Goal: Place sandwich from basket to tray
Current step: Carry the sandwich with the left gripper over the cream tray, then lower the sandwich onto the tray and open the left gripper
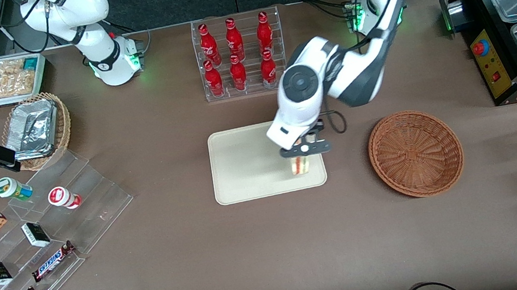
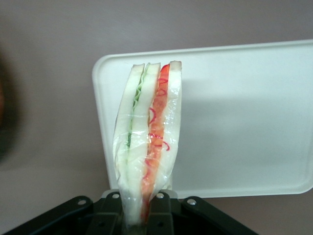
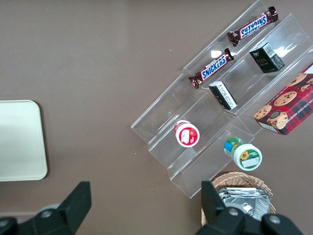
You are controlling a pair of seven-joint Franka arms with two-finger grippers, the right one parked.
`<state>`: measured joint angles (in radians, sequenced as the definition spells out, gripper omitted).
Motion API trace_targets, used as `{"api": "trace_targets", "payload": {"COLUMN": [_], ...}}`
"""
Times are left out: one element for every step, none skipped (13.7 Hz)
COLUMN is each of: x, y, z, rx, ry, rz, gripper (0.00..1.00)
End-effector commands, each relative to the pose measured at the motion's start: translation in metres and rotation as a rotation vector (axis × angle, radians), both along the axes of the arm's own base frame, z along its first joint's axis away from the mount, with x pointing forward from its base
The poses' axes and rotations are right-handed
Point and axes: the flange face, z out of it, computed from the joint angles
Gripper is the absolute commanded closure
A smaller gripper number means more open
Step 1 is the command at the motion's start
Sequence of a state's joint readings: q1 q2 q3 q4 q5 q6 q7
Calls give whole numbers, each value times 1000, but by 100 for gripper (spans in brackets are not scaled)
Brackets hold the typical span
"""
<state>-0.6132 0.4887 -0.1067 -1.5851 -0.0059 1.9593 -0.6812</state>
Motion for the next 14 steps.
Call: {"api": "trace_targets", "payload": {"x": [-5, -1, 0, -7, -10, -14, -16, -17, -18, -19, -19, -18, -20, -24], "y": [-44, -50, -58, -70, -76, -83, -89, -92, -92, -93, -93, -92, -94, -97], "z": [-20, -28, -36, -44, -53, -59, -62, -65, -68, -68, -70, -76, -79, -84], "rx": [-9, -8, -16, -19, -16, -18, -16, -10, -5, -5, -1, 5, 8, 14], "ry": [13, 12, 10, 11, 13, 9, 5, 4, 5, 5, 5, 9, 11, 15], "rz": [-27, -6, 1, 1, 19, 29, 49, 70, 85, 85, 83, 85, 79, 71], "gripper": [100, 100, 100, 100, 100, 100, 100, 100, 100, 100, 100, 100, 100, 100]}}
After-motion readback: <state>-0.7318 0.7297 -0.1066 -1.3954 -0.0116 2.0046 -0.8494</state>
